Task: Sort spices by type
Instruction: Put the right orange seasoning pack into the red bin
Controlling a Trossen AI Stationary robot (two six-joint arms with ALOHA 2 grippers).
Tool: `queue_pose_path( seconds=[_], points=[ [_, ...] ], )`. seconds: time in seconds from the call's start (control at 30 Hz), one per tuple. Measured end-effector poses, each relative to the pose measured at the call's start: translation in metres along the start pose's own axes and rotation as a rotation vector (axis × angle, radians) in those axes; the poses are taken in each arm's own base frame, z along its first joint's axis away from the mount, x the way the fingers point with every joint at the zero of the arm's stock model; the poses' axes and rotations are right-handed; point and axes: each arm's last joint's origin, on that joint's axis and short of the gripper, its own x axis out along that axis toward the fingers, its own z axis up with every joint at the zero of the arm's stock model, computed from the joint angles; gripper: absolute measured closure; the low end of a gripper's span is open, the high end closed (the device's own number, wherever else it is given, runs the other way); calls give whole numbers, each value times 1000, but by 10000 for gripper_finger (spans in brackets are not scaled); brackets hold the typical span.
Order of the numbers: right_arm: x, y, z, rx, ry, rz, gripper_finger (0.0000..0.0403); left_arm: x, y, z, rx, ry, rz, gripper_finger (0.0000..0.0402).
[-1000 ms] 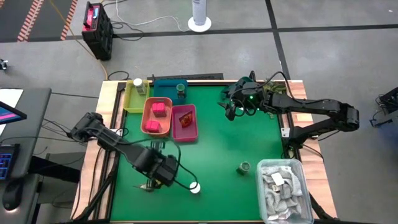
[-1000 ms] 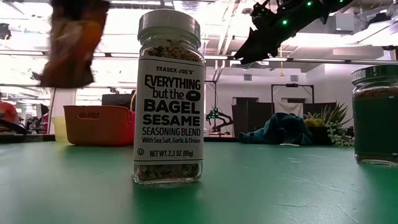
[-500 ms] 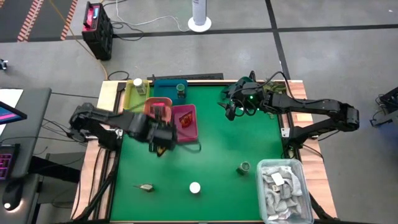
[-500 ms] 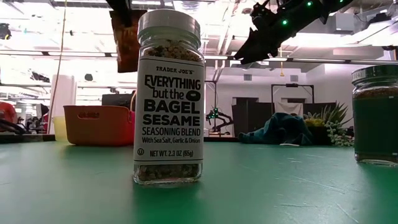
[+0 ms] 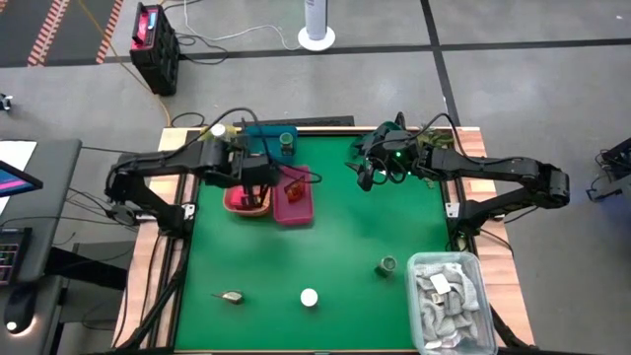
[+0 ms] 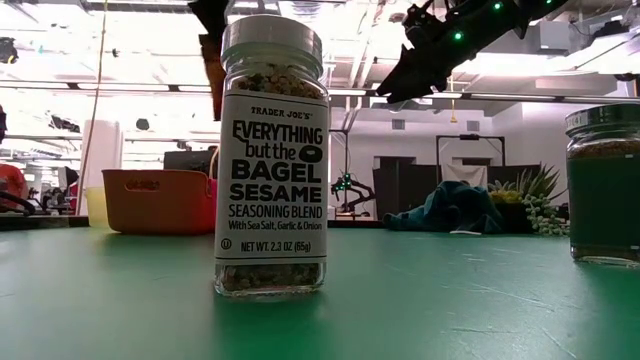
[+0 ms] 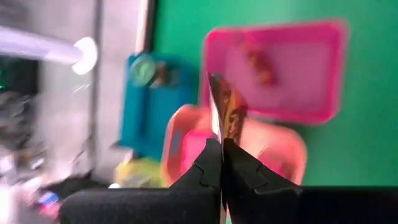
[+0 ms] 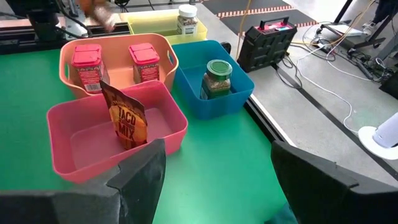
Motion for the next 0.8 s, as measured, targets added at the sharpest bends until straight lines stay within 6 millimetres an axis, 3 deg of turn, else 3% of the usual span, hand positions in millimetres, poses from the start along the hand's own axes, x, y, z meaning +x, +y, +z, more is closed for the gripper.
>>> queue_pose_path(
  seconds=[0.27,0.8],
  points=[
    [0,0,0,-1,0,0,86,18,-20,28,17,-104,-253,401],
    [0,0,0,-2,1,0,86,96,-66,58,46,100,-275,402]
  ],
)
